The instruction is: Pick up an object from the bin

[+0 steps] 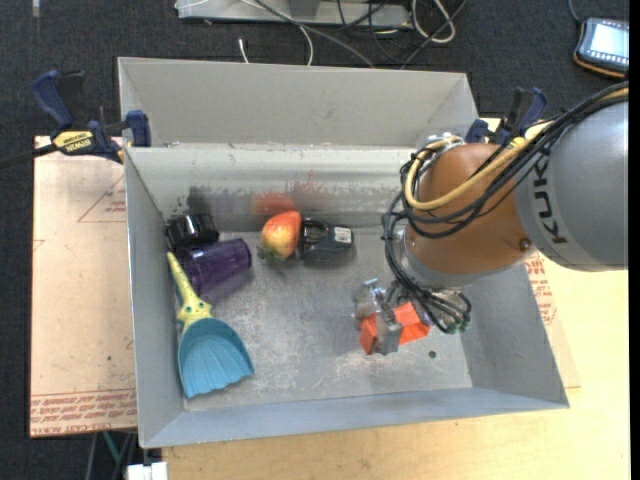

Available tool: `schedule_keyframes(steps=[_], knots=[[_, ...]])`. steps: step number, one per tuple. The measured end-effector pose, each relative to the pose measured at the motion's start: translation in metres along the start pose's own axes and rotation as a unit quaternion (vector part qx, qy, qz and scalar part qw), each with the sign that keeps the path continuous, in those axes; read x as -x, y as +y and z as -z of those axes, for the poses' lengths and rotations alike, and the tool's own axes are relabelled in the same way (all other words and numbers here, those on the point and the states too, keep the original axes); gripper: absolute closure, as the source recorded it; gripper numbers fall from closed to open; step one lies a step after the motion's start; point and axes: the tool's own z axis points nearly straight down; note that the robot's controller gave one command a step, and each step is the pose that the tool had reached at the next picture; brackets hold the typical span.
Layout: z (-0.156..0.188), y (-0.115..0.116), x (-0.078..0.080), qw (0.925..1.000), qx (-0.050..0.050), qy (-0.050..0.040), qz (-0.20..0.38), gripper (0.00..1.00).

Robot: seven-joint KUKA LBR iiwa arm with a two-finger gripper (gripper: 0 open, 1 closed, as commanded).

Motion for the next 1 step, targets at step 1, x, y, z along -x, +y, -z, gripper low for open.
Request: schedule_keyframes(steps=[1], knots=[[0.0921,-0.0069,-0.0003,0.9997,0.002,0.0092,-0.022,1.0]])
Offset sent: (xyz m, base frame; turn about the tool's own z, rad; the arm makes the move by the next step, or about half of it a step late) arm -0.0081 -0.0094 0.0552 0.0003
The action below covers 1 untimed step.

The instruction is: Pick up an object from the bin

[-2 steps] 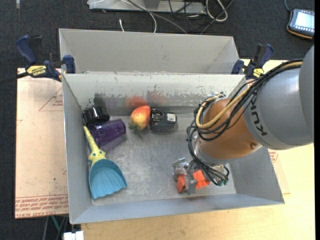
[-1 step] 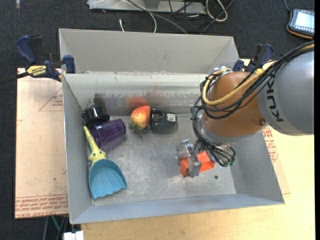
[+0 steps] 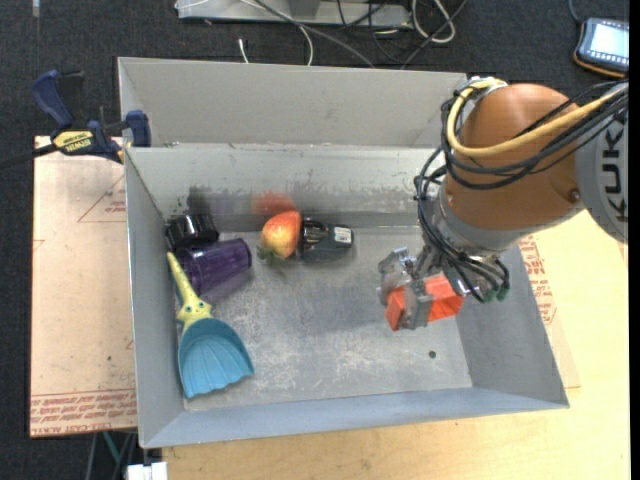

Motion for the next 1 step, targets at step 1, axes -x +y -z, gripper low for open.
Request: schedule_keyframes(steps=[1], knots=[[0.0217,-0.0002,0.0002,1.0,-0.001,-0.005,0.001,1.0]])
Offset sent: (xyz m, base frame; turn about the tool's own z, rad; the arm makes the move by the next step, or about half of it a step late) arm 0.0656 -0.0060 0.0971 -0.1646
